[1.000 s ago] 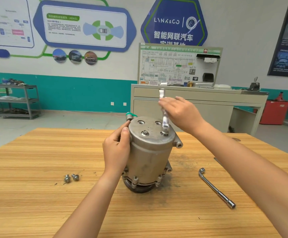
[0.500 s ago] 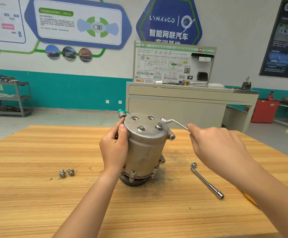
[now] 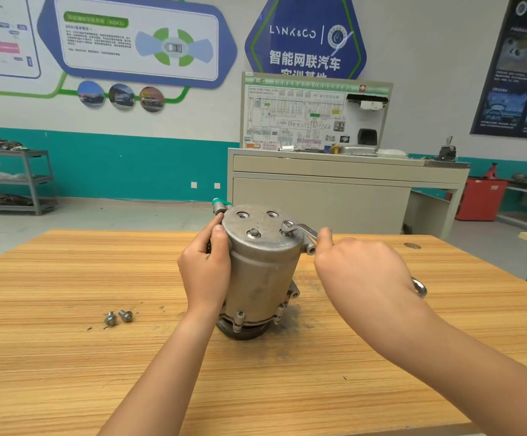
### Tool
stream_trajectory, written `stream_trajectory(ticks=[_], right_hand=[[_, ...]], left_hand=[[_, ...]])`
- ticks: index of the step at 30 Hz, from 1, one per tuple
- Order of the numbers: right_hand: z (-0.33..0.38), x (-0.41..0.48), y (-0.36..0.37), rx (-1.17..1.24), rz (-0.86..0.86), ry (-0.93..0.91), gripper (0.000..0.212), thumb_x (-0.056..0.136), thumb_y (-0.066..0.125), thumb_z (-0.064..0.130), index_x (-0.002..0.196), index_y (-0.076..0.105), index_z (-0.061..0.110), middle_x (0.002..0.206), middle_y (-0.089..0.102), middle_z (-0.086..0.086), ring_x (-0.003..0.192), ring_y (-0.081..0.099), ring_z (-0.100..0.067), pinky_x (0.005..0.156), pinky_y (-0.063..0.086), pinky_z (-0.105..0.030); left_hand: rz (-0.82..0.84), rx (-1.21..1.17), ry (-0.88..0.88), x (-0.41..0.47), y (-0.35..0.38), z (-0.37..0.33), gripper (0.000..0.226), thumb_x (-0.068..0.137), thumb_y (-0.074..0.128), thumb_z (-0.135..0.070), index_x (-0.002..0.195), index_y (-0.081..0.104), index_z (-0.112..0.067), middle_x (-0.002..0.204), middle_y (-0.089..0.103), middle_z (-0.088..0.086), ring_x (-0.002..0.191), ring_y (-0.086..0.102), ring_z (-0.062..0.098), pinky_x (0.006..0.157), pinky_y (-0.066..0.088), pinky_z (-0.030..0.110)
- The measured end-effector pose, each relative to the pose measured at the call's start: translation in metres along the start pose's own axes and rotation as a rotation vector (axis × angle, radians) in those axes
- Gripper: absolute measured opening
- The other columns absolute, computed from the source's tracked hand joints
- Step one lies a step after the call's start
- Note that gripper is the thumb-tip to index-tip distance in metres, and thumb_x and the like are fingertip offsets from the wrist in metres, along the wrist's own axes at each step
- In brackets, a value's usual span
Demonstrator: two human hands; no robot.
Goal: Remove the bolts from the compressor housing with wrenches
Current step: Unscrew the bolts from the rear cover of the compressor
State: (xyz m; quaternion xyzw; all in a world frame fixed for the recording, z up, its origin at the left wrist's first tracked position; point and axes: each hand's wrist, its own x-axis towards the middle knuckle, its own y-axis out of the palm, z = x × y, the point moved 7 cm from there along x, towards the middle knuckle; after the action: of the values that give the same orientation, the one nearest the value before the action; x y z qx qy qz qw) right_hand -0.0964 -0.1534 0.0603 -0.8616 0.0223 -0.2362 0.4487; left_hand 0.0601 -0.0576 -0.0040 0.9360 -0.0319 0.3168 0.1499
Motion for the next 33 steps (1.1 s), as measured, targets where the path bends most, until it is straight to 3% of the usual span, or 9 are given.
stream_trajectory(ticks=[5,7,9,12,17,22,27,30,33], right_hand=[[-0.022,-0.013,0.001,-0.111,-0.4,0.092,0.046,0.056,0.065,0.004,0.101,0.071,0.01,0.049,0.053,0.0,0.033,0.043,-0.017,0.041,0.015,-0.018],[-0.032,-0.01,0.011,0.001,-0.618,0.054,0.031,0.06,0.076,0.007,0.091,0.074,0.009,0.047,0.054,-0.002,0.036,0.05,-0.019,0.042,0.029,-0.019],[-0.042,0.002,0.024,0.125,-0.731,0.037,0.022,0.075,0.071,0.009,0.096,0.071,0.004,0.066,0.068,-0.009,0.056,0.065,-0.023,0.061,0.05,-0.031],[-0.053,0.035,0.041,0.243,-0.683,0.053,0.025,0.08,0.068,0.006,0.104,0.068,0.0,0.099,0.07,-0.014,0.093,0.067,-0.029,0.088,0.041,-0.058],[-0.045,0.111,0.051,0.387,-0.417,-0.089,0.037,0.098,0.04,0.02,0.133,0.048,0.011,0.142,0.041,-0.004,0.134,0.034,-0.017,0.108,0.019,-0.036],[-0.024,0.141,0.028,0.424,-0.462,-0.227,0.036,0.099,0.038,0.019,0.133,0.049,0.015,0.14,0.045,0.0,0.122,0.049,-0.02,0.094,0.038,-0.032],[-0.118,0.099,0.01,0.746,-0.692,0.38,0.03,0.098,0.039,0.025,0.097,0.058,0.001,0.092,0.061,-0.023,0.083,0.056,-0.036,0.063,0.033,-0.035],[-0.114,0.059,-0.003,0.747,-0.635,0.265,0.021,0.098,0.036,0.021,0.096,0.05,0.004,0.076,0.059,-0.02,0.069,0.052,-0.034,0.06,0.036,-0.038],[-0.081,0.023,0.0,0.591,-0.387,0.102,0.029,0.097,0.033,0.021,0.126,0.04,0.017,0.056,0.051,-0.009,0.051,0.048,-0.029,0.051,0.038,-0.034]], left_hand=[[0.001,-0.027,-0.008,0.004,-0.01,0.004,0.03,0.096,0.044,-0.009,0.114,0.065,-0.02,0.099,0.063,-0.028,0.098,0.055,-0.019,0.077,0.039,0.001],[0.018,-0.034,-0.01,0.006,-0.013,0.005,0.03,0.096,0.045,-0.009,0.114,0.064,-0.021,0.1,0.063,-0.027,0.098,0.055,-0.019,0.077,0.039,0.0],[0.033,-0.033,-0.013,0.008,-0.012,0.007,0.029,0.096,0.045,-0.009,0.115,0.065,-0.019,0.101,0.063,-0.026,0.099,0.055,-0.019,0.077,0.039,0.0],[0.055,-0.005,-0.003,0.011,-0.008,0.007,0.03,0.095,0.045,-0.009,0.116,0.066,-0.014,0.104,0.063,-0.023,0.1,0.054,-0.019,0.081,0.039,0.001],[0.101,0.029,0.004,0.013,-0.003,0.005,0.029,0.095,0.045,-0.009,0.116,0.066,-0.014,0.106,0.063,-0.02,0.096,0.052,-0.023,0.077,0.038,-0.002],[0.089,0.042,0.008,0.011,0.0,0.001,0.029,0.095,0.046,-0.009,0.116,0.066,-0.012,0.108,0.063,-0.014,0.092,0.053,-0.024,0.074,0.037,-0.002],[0.056,0.022,-0.001,0.008,-0.007,0.003,0.03,0.096,0.044,-0.007,0.116,0.066,-0.011,0.104,0.062,-0.022,0.096,0.053,-0.022,0.077,0.038,-0.001],[0.027,0.009,-0.011,0.007,-0.01,0.004,0.03,0.096,0.044,-0.008,0.116,0.066,-0.011,0.103,0.063,-0.024,0.098,0.054,-0.02,0.079,0.039,0.0],[0.024,0.014,-0.013,0.005,-0.011,0.003,0.03,0.096,0.044,-0.009,0.116,0.065,-0.015,0.102,0.062,-0.027,0.099,0.053,-0.021,0.078,0.038,0.0]])
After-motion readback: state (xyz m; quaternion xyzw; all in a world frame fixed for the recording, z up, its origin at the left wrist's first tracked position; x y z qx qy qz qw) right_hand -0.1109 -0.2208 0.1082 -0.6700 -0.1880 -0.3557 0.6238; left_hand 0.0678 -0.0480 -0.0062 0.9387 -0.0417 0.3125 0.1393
